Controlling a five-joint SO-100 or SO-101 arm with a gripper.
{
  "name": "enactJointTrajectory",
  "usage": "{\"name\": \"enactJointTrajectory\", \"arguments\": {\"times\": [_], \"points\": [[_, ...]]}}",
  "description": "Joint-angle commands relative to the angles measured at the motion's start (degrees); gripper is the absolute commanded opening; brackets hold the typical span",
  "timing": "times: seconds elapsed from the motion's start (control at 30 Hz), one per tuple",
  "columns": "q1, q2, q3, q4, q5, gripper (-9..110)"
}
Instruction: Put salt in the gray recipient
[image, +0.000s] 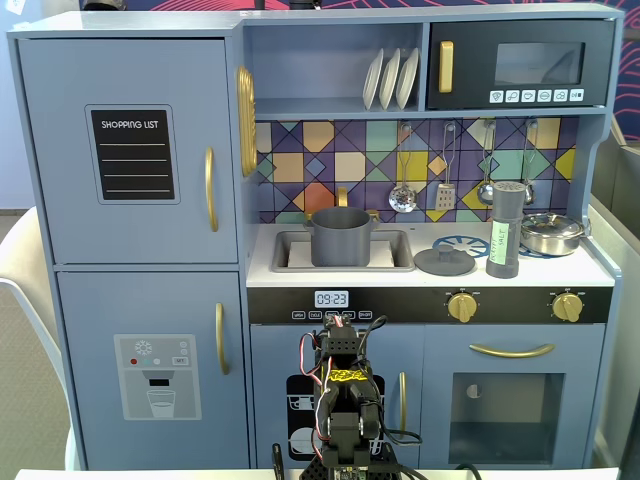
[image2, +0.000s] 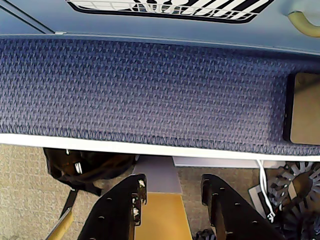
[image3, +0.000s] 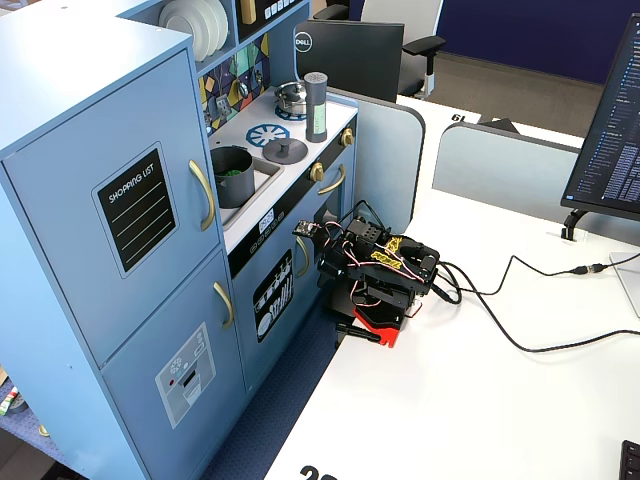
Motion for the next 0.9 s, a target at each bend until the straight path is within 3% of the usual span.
{"name": "enactJointTrajectory", "arguments": {"times": [0.0, 0.57, 0.7, 0.87], "points": [[-0.9, 0.3, 0.0, -0.5, 0.7, 0], [0.4, 0.3, -1.1, -1.8, 1.9, 0], [6.9, -1.2, -11.1, -5.0, 2.4, 0], [23.9, -4.3, -25.4, -12.5, -3.5, 0]]}}
